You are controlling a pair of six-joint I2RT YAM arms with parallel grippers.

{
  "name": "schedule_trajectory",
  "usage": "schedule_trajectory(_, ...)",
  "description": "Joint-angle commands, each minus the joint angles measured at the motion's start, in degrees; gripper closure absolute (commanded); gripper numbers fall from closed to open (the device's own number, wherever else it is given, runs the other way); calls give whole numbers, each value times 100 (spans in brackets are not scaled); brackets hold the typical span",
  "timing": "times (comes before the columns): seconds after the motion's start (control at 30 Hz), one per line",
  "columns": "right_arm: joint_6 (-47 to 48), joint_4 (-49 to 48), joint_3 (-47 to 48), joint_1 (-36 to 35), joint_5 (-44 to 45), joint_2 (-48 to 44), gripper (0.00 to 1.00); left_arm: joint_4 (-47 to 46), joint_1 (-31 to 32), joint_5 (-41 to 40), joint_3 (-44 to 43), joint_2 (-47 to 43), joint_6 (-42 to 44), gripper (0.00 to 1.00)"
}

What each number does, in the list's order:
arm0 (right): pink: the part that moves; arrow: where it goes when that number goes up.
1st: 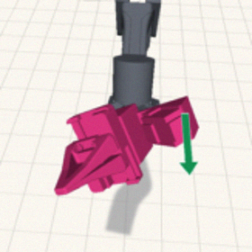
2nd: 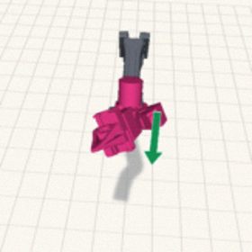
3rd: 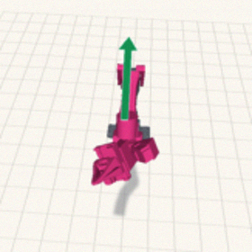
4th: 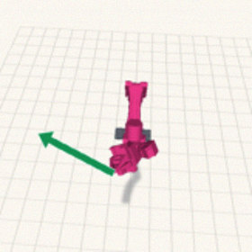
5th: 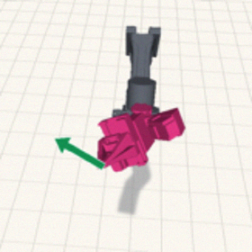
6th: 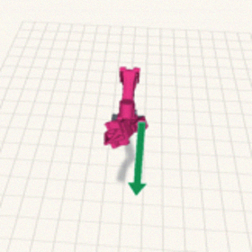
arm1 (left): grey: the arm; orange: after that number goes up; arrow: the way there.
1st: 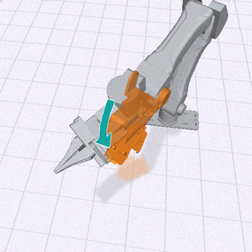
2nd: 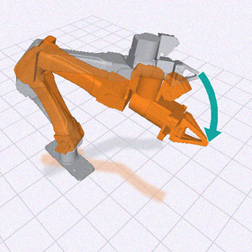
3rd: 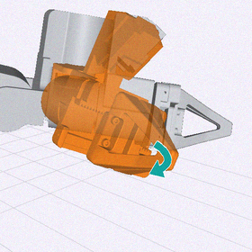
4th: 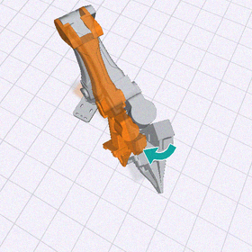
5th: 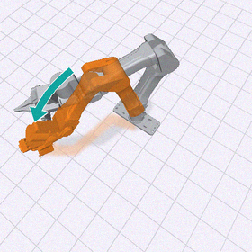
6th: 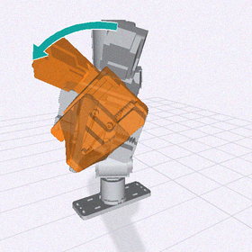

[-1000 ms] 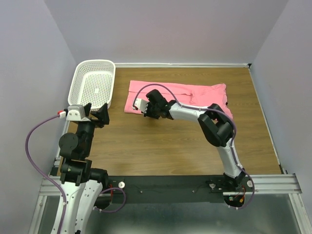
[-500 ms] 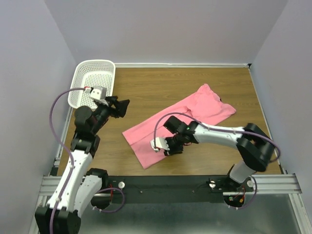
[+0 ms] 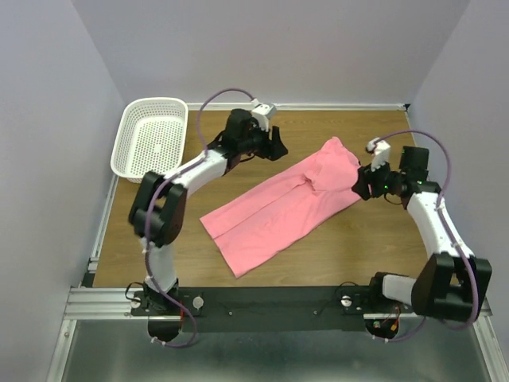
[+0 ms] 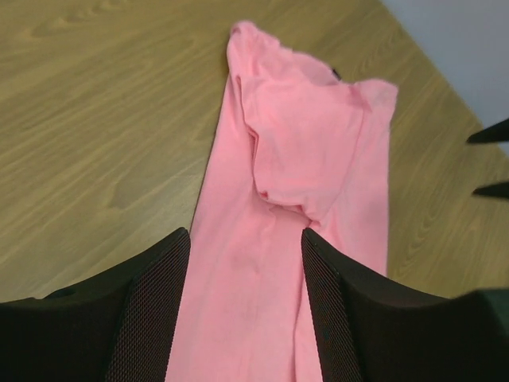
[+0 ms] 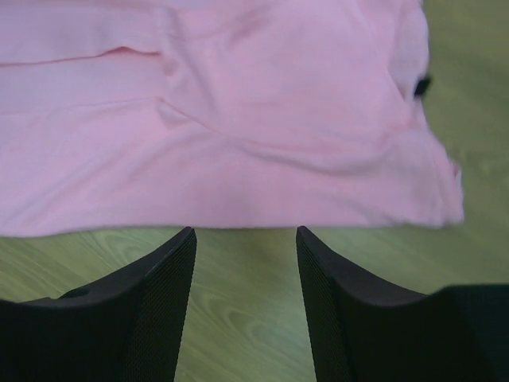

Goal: Fold and stack the t-shirts

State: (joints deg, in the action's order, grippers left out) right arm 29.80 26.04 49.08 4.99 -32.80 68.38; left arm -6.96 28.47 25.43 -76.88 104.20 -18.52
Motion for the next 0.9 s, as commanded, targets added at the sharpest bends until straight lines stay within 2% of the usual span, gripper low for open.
schedule_trajectory(0.0, -1564, -64, 93, 1097, -656, 666, 41, 1064, 343, 217, -1344, 1433, 384, 35)
schedule_trajectory(0.07, -1504, -55, -12, 1188, -833, 668, 41, 1537, 405, 68, -2211, 2161, 489, 37)
schedule_trajectory(0.13, -1486, -55, -56, 1232, -895, 615, 39, 1741, 449, 85, -2829, 2524, 560, 37)
schedule_trajectory(0.37, -1469, -47, -65, 1522, -1220, 606, 38, 2689, 572, 226, -4279, 3825, 771, 38)
schedule_trajectory(0.47, -1477, -38, -83, 1575, -1264, 589, 38, 2928, 616, 50, -4773, 4090, 824, 38)
schedule_trajectory(0.63, -1460, -11, -92, 1628, -1361, 571, 37, 2981, 625, -144, -4994, 4319, 780, 38)
schedule_trajectory(0.83, -1442, 6, -65, 1663, -1396, 624, 37, 3122, 651, 603, -5179, 4556, 745, 54)
schedule_trajectory(0.87, -1442, 15, -65, 1671, -1396, 624, 37, 3139, 651, 664, -5196, 4600, 745, 65)
